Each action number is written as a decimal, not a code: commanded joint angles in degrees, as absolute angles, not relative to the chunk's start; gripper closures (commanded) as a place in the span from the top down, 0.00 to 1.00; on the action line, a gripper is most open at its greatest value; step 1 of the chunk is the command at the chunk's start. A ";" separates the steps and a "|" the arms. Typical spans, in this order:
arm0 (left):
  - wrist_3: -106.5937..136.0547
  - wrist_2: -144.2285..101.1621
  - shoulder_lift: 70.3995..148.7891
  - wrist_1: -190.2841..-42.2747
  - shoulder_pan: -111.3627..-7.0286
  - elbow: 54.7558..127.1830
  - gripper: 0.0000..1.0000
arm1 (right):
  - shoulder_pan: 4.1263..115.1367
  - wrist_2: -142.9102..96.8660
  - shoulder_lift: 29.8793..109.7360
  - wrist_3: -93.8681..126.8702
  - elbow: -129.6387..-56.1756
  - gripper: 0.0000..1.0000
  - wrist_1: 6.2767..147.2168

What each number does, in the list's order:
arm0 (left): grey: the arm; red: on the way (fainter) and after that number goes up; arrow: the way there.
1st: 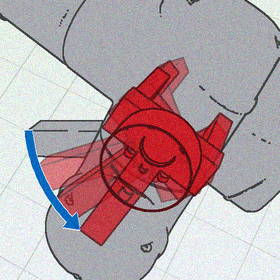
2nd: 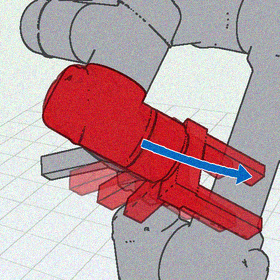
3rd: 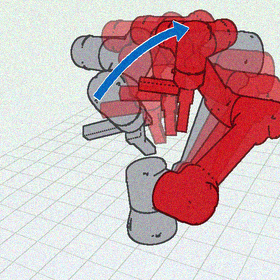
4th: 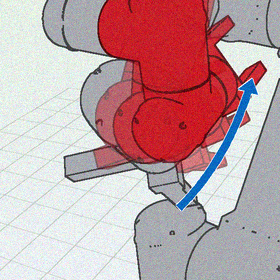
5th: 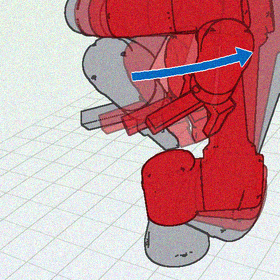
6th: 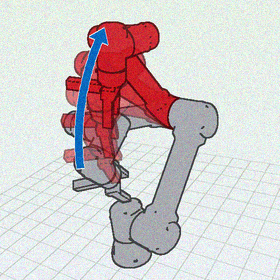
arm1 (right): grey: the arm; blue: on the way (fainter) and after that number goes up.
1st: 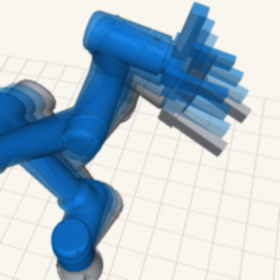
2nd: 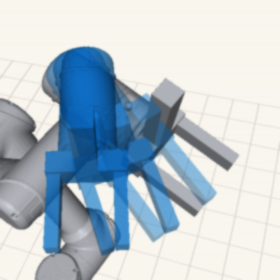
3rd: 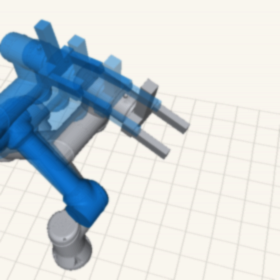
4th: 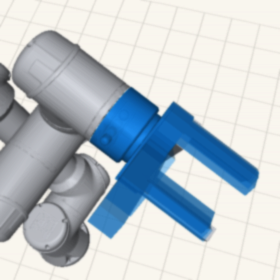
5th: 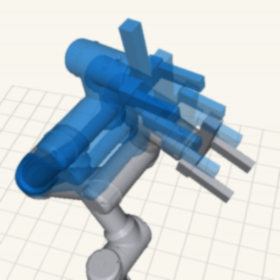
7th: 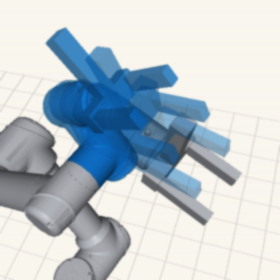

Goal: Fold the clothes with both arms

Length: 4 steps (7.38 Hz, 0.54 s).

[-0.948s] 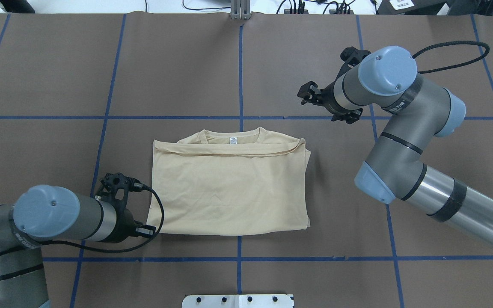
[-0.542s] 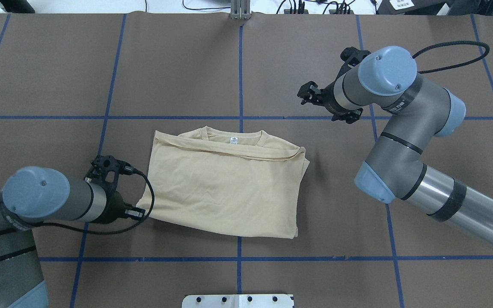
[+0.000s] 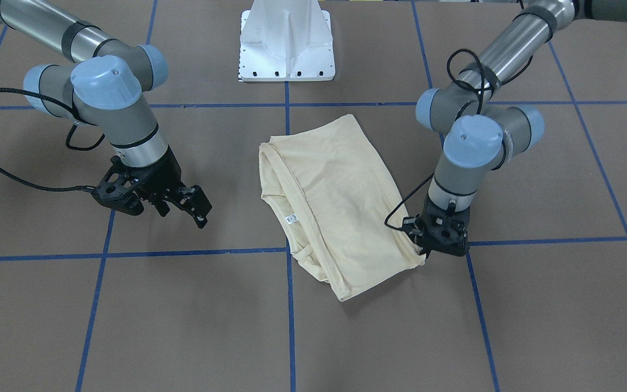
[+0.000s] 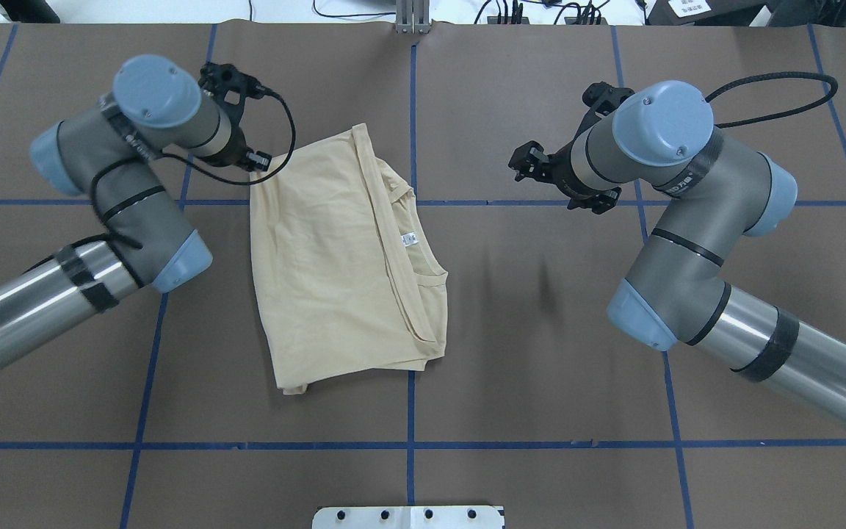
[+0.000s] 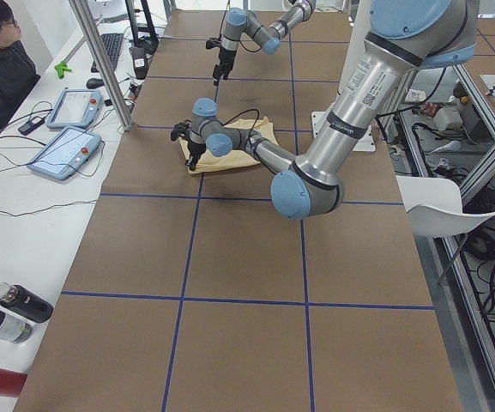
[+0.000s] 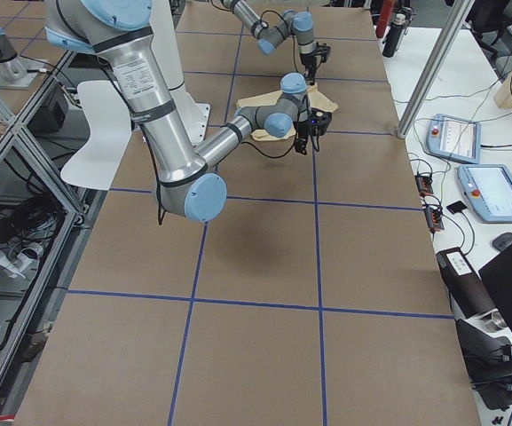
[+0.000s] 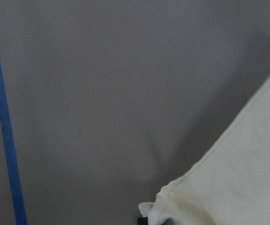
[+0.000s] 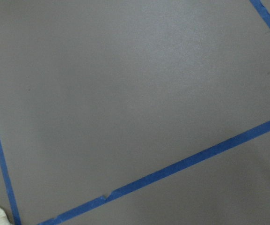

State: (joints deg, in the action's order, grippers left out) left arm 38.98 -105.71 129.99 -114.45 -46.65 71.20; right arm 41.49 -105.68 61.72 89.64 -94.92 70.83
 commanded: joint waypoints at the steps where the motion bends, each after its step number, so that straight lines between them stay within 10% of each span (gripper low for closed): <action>1: 33.88 -105.82 138.60 -114.78 -49.21 61.97 0.00 | 41.40 -105.64 61.70 89.65 -95.01 1.00 70.84; 2: 28.18 -106.52 137.30 -116.26 -50.52 62.66 0.99 | 41.22 -105.64 61.70 89.65 -94.84 1.00 70.84; 4: 27.42 -119.20 131.69 -116.90 -53.60 70.53 1.00 | 39.30 -103.99 60.12 90.61 -94.31 1.00 71.10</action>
